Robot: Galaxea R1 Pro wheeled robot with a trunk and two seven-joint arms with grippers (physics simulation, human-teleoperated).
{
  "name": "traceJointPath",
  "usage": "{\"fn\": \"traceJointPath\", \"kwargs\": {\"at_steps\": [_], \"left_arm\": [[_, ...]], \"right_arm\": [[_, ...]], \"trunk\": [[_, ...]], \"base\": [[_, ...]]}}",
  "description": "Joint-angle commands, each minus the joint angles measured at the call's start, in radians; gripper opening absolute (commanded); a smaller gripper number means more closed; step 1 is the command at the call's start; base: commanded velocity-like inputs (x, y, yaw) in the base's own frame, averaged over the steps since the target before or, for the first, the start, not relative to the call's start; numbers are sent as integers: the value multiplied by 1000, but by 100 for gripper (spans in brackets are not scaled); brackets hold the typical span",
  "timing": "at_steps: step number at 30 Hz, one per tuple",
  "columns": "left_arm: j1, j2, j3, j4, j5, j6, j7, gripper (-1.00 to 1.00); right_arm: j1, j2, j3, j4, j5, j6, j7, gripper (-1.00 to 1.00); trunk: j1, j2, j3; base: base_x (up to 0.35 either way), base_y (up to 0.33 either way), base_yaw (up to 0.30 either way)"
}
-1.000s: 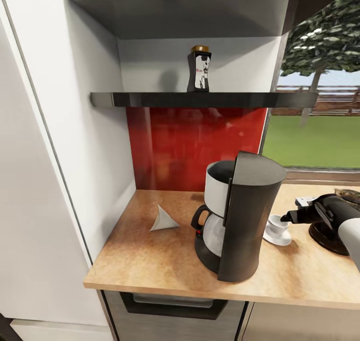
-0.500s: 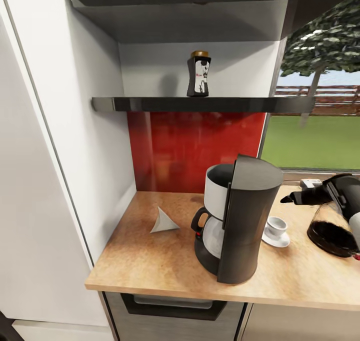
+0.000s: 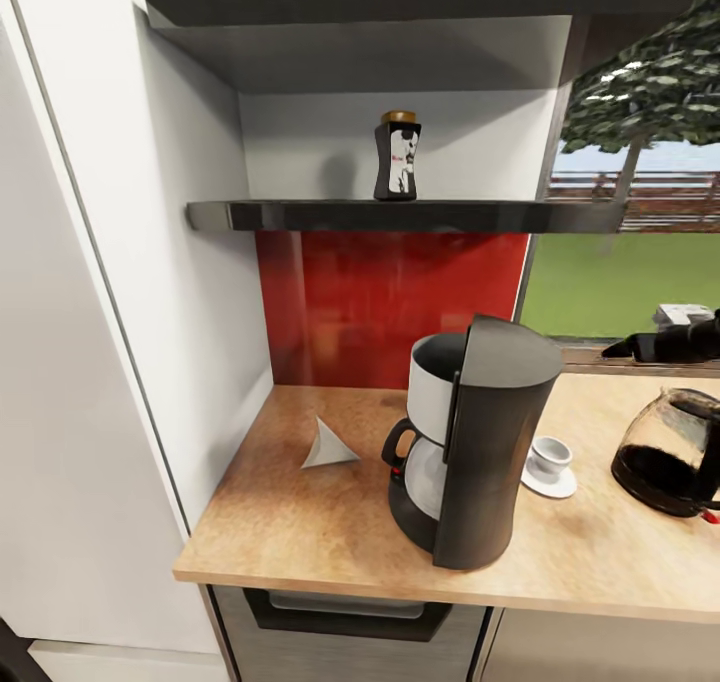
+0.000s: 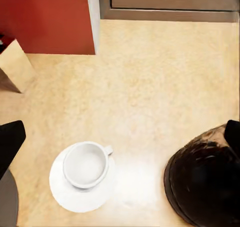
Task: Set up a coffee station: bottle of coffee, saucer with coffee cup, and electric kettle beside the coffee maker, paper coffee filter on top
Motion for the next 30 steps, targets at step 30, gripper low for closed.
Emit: {"fn": "traceJointPath", "kwargs": {"at_steps": [30], "left_arm": [[-1, -3, -5, 21, -1, -59, 12, 100]], "right_arm": [[-2, -418, -52, 214, 109, -264, -297, 100]], "trunk": [[-34, 62, 27]], "base": [[-157, 0, 0]]}}
